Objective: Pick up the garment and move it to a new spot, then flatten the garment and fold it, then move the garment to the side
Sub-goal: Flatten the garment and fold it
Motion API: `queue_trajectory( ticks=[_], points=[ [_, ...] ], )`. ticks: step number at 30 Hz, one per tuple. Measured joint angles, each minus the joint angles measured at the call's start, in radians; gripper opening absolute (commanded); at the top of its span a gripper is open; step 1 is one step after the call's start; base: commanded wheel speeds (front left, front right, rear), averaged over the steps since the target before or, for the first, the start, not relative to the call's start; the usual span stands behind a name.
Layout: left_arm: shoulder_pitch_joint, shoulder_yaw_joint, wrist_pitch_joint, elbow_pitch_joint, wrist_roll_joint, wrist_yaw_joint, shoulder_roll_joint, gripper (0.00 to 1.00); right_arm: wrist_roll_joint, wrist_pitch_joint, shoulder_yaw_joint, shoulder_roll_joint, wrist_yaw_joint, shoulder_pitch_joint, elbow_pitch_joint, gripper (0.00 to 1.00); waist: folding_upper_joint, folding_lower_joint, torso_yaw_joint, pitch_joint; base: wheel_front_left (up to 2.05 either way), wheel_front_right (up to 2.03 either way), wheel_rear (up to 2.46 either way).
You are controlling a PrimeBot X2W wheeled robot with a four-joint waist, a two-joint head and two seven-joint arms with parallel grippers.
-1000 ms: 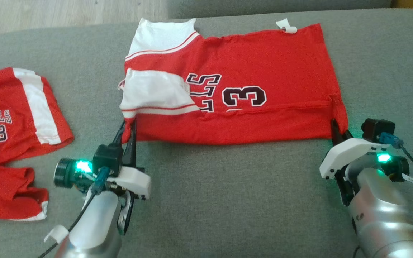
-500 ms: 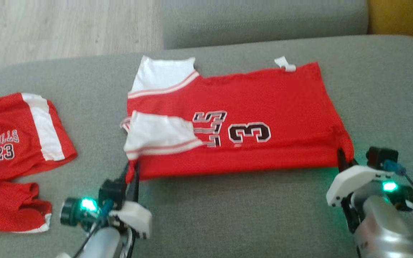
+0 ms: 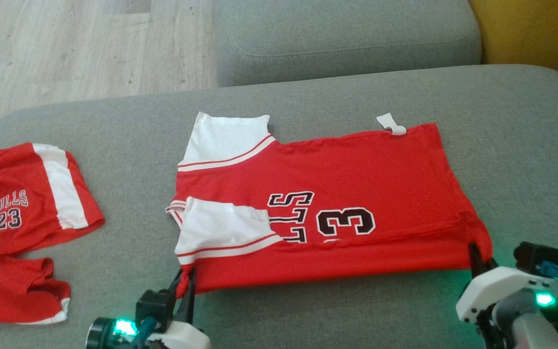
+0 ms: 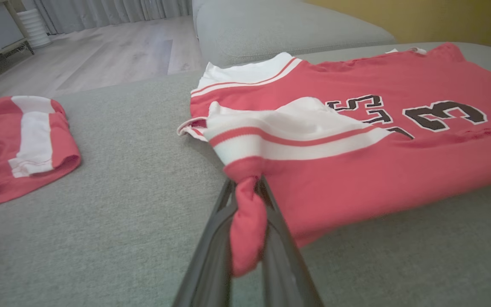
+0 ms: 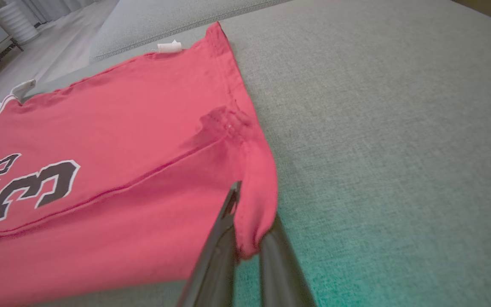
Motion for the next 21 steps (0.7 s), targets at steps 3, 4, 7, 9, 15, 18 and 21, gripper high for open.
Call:
queue_trajectory(
  ticks=[3,4,7,9,15,18,21],
  points=[
    [0.005,-0.016,0.018,-0.024,0.0,0.003,0.004,0.0,0.019,0.031,0.002,0.0,0.0,0.044,-0.092,1.0,0.0,0.0,0.001,0.007,0.0,0.0,0.0],
    [0.005,-0.019,0.02,-0.028,0.0,0.008,0.004,0.0,0.024,0.037,0.002,0.0,0.0,0.055,-0.122,1.0,0.0,0.0,0.0,0.009,0.0,0.0,0.0],
    [0.005,-0.02,0.02,-0.035,0.0,0.017,0.004,1.0,0.034,0.05,-0.005,0.0,0.0,0.071,-0.201,1.0,0.0,0.0001,0.001,0.017,0.0,0.0,0.0],
    [0.004,-0.02,0.02,-0.036,0.0,0.022,0.004,1.0,0.035,0.055,-0.01,0.0,0.0,0.075,-0.246,1.0,0.0,0.0001,0.001,0.022,0.0,0.0,0.0],
    [-0.009,-0.004,-0.024,-0.06,0.0,0.041,0.007,1.0,0.043,0.038,-0.033,0.0,0.0,0.075,-0.364,1.0,0.0,0.0002,0.0,0.039,0.0,0.0,0.0],
    [-0.039,0.013,-0.053,-0.083,0.0,0.043,0.019,1.0,0.043,0.018,-0.042,0.0,0.0,0.074,-0.411,1.0,0.0,0.0002,-0.002,0.05,0.0,0.0,0.0],
    [-0.092,0.016,-0.07,-0.11,0.0,0.041,0.028,1.0,0.043,0.005,-0.043,0.0,0.0,0.067,-0.446,1.0,0.0,0.0002,-0.004,0.067,0.0,0.0,0.0]
  ],
)
